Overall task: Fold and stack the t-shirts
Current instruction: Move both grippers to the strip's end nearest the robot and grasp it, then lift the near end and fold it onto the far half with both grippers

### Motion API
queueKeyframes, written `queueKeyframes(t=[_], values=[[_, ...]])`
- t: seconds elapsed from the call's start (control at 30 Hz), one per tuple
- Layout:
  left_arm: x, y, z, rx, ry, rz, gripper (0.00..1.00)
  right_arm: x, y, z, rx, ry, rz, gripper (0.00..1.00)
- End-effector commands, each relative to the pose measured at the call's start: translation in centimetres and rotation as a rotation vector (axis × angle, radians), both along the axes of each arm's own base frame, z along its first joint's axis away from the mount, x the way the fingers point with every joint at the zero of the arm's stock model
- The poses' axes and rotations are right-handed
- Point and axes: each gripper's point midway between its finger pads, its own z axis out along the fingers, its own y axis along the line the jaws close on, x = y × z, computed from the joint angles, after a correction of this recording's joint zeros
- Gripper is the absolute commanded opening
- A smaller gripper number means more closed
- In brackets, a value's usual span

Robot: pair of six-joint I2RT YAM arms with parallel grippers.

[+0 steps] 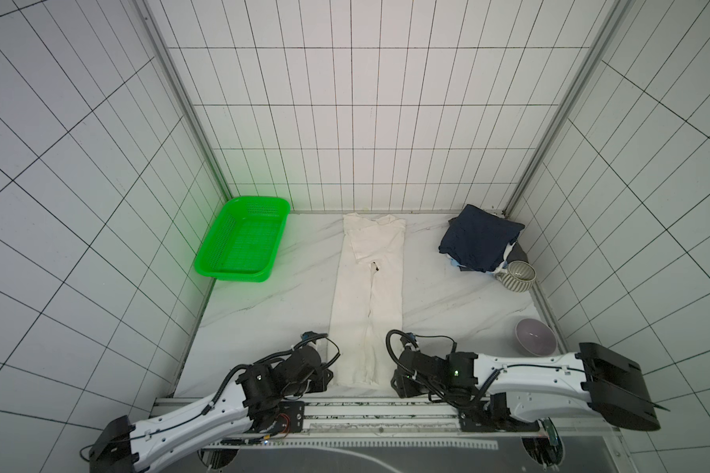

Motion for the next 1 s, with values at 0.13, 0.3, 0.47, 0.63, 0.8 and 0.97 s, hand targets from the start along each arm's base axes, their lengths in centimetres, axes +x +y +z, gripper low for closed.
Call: queueKeyframes(t=[0.13, 0.3, 0.47, 0.63, 0.8, 0.97], values=[[-0.6, 0.1, 0.6, 0.001, 0.0, -0.044, 0.0, -1.4, -0.2, -2.5, -0.076, 0.061, 0.003, 0.47], [0.5, -1.5, 3.8, -0.11, -0.078, -0.041, 0.0, 0.3, -2.0, -1.3, -0.167, -0.022, -0.055, 0.15], [2.1, -2.3, 8.2, -0.181, -0.187, -0.018, 0.0, 4.2, -2.7, 4.3, -0.097, -0.159, -0.138, 0.0], [4.9, -3.2, 12.6, -0.205, -0.322, 0.027, 0.0, 8.3, -2.2, 9.8, 0.013, -0.263, -0.154, 0.0], [10.3, -4.0, 13.8, -0.192, -0.335, 0.073, 0.0, 13.1, -1.7, 12.4, 0.003, -0.326, -0.127, 0.0], [17.4, -2.3, 13.3, -0.145, -0.364, 0.145, 0.0, 19.2, -1.3, 12.7, -0.023, -0.352, -0.1, 0.0]])
